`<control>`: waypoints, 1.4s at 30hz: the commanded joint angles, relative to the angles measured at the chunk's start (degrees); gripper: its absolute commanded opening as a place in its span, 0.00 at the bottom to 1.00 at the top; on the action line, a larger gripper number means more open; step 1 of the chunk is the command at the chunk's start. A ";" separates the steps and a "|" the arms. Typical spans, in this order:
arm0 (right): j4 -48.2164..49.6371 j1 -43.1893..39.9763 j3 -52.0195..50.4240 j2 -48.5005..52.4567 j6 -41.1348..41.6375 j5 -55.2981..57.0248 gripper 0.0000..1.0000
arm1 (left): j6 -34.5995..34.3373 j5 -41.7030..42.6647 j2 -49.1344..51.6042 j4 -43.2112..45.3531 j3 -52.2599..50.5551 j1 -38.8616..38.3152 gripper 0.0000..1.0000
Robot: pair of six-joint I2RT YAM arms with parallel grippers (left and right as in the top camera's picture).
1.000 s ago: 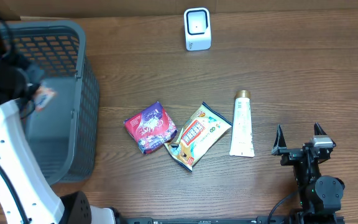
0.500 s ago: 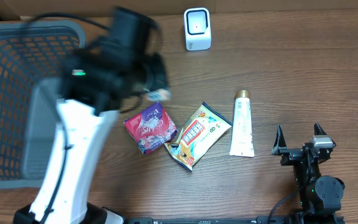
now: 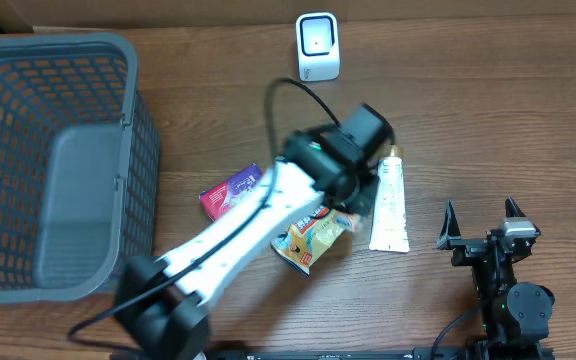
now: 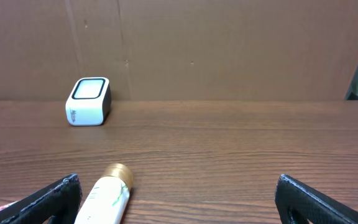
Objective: Scan the item barcode
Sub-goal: 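Lift the small orange box out and set it beside the white tube, then reach the right gripper toward the white tube and orange box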
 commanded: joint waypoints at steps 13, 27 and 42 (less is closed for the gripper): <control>0.39 -0.11 -0.57 -0.35 0.22 0.50 1.00 | 10.82 0.04 12.02 1.18 -0.70 -2.67 0.04; 0.39 -0.11 -0.57 -0.35 0.24 0.55 1.00 | 9.73 -2.78 5.92 -8.35 14.25 -2.21 0.89; -3.56 -0.11 1.77 0.22 37.16 -26.29 1.00 | 9.73 -2.84 5.95 -9.40 15.15 -1.88 1.00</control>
